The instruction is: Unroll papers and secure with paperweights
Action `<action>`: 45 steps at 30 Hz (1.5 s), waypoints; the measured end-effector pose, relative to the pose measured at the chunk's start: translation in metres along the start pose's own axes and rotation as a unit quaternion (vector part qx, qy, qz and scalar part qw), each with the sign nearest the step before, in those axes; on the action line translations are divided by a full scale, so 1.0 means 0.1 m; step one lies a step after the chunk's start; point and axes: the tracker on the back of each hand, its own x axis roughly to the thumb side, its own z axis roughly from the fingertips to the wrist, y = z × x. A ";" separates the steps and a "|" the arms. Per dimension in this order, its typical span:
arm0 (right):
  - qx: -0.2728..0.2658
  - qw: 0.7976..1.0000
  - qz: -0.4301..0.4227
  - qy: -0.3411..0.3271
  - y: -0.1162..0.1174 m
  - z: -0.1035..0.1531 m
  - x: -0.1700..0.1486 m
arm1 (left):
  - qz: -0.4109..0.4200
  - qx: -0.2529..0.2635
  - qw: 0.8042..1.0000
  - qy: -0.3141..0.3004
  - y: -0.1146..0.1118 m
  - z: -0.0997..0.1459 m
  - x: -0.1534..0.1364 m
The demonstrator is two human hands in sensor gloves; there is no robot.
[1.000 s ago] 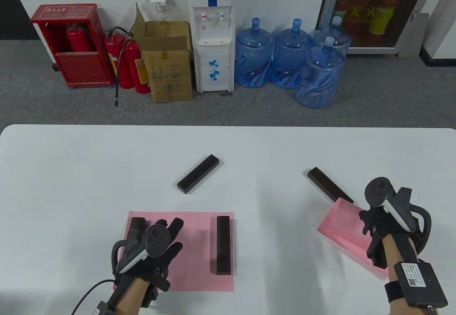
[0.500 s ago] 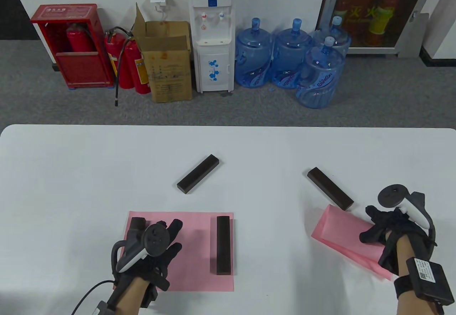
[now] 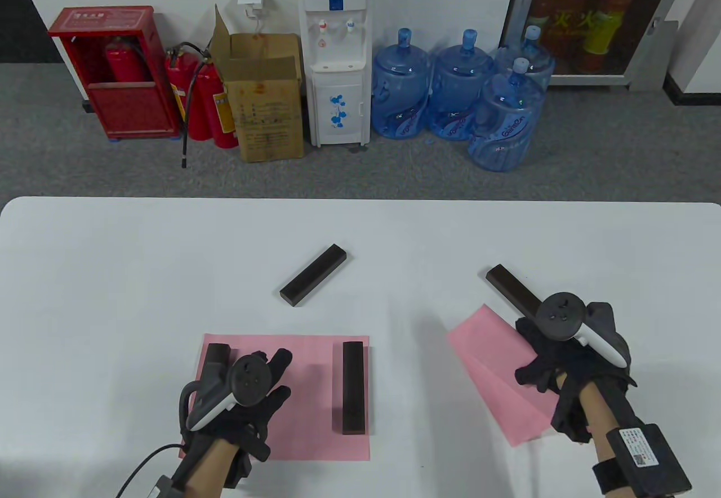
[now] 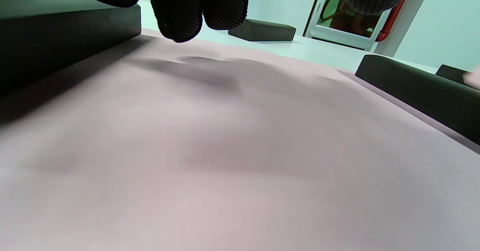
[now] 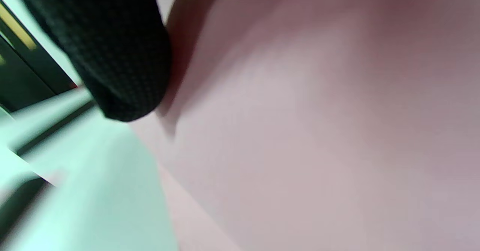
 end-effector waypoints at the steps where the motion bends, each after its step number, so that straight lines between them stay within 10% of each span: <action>1: -0.018 0.999 -0.037 -0.006 0.00 0.03 0.07 | 0.001 -0.001 1.000 -0.001 0.00 0.00 0.00; 15: 0.031 0.964 -0.251 0.086 1.01 -0.08 0.03 | -0.004 -0.012 1.000 -0.009 -0.04 0.00 0.07; 28: 0.022 0.970 -0.224 0.090 1.07 -0.02 0.06 | -0.076 -0.019 0.995 -0.060 0.06 -0.08 1.34; 34: 0.019 0.969 -0.230 0.088 1.09 0.01 0.04 | -0.114 -0.118 0.985 -0.051 -0.20 -0.33 2.07; 45: 0.005 0.970 -0.224 0.089 1.09 0.03 0.03 | -0.200 -0.150 0.967 -0.043 -0.57 -0.48 2.26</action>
